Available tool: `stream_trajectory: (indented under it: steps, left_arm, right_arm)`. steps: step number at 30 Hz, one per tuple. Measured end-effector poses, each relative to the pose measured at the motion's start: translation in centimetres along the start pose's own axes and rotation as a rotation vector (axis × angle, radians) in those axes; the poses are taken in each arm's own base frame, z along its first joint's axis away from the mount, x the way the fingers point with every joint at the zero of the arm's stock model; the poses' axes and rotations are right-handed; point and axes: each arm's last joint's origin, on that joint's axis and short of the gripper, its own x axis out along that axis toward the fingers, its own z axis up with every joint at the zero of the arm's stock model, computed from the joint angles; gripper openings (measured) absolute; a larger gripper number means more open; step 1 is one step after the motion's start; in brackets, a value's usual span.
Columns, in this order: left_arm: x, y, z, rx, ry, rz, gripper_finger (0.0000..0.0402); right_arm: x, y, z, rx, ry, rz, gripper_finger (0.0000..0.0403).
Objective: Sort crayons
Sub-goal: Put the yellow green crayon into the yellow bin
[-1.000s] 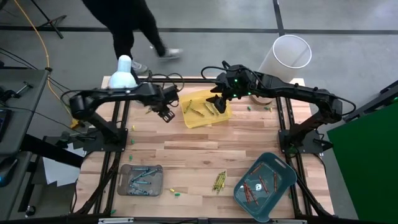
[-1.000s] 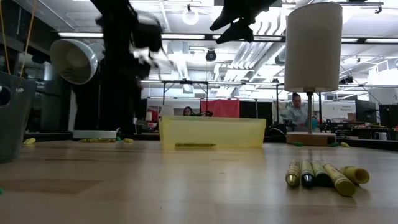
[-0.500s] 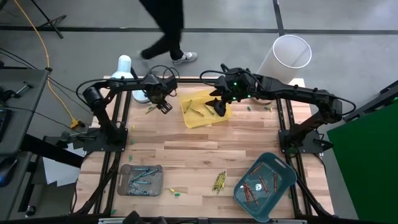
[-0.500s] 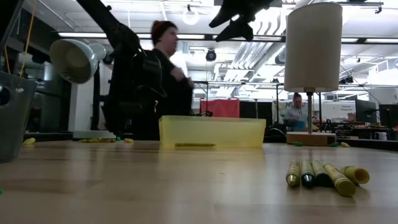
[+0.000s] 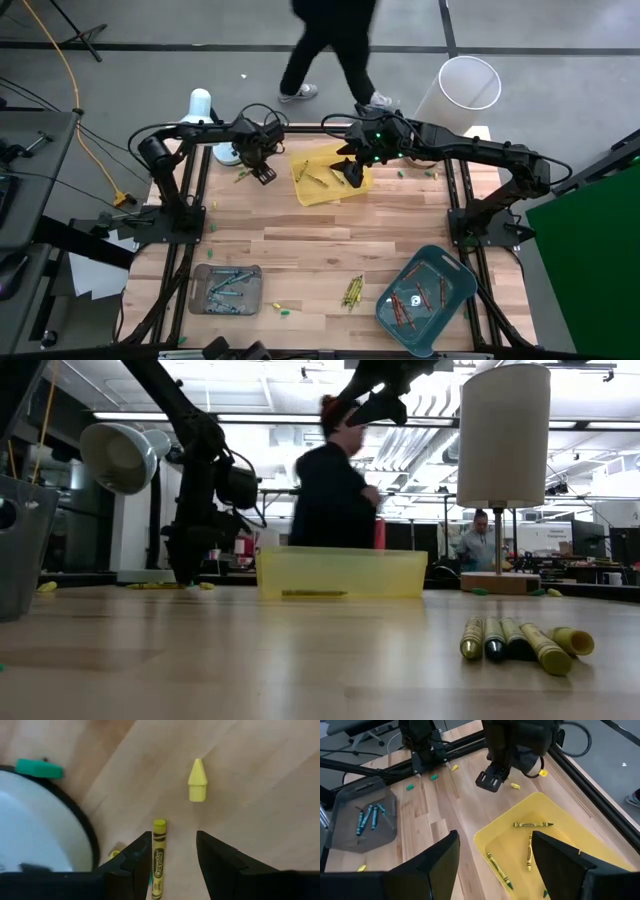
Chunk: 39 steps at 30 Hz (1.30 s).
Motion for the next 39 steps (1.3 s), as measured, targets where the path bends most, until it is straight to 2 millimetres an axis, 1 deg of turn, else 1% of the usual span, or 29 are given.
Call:
stream_trajectory:
  steps: [2, 7, 11, 14, 18, 19, 22, 24, 26, 29, 32, 34, 39]
  left_arm:
    - [0.8, -0.1, 0.1, 0.004, 0.027, 0.000, 0.0140]
    - [2.0, -0.4, 0.3, 0.008, 0.079, -0.009, 0.0140]
    - [2.1, -0.6, 0.3, 0.032, 0.086, -0.040, 0.0132]
    - [2.0, -1.0, 0.2, 0.073, 0.101, -0.046, 0.0098]
    - [1.9, -1.4, -0.1, 0.094, 0.118, -0.064, 0.0020]
    - [1.8, -1.4, -0.1, 0.090, 0.117, -0.069, 0.0011]
    - [0.9, -1.5, -0.5, 0.076, 0.100, -0.121, 0.0010]
    - [-0.1, -1.8, -1.3, 0.070, 0.112, -0.168, 0.0004]
    - [-2.0, -1.8, -1.2, 0.049, 0.002, -0.225, 0.0003]
    - [-4.7, -1.8, -2.3, 0.022, -0.115, -0.259, 0.0001]
    - [-8.1, -2.4, -3.3, 0.009, -0.307, -0.334, 0.0001]
    - [-10.0, -2.7, -4.4, 0.009, -0.418, -0.373, 0.0001]
    - [-15.1, -4.4, -7.1, 0.084, -0.805, -0.558, 0.0001]
  right_arm:
    - [0.0, 0.0, 0.0, 0.011, 0.000, 0.000, 0.0240]
    - [0.0, 0.0, -0.1, 0.021, 0.009, -0.001, 0.0240]
    - [0.0, 0.0, -0.2, 0.023, 0.021, -0.003, 0.0240]
    - [0.0, -0.1, -0.3, 0.022, 0.030, -0.005, 0.0240]
    - [0.0, -0.1, -0.3, 0.019, 0.026, -0.026, 0.0240]
    - [0.0, -0.1, -0.3, 0.019, 0.024, -0.033, 0.0240]
    - [0.0, -0.2, -0.3, 0.019, 0.023, -0.041, 0.0240]
    - [0.0, -0.2, -0.3, 0.019, 0.023, -0.041, 0.0240]
    - [0.0, -0.2, -0.3, 0.013, 0.024, -0.040, 0.0240]
    - [0.0, -0.2, -0.4, -0.006, 0.032, -0.040, 0.0240]
    - [0.0, -0.2, -0.5, -0.005, 0.049, -0.031, 0.0240]
    - [0.0, -0.1, -0.8, 0.004, 0.086, -0.004, 0.0240]
    - [-0.1, 0.7, -2.0, -0.031, 0.204, 0.074, 0.0240]
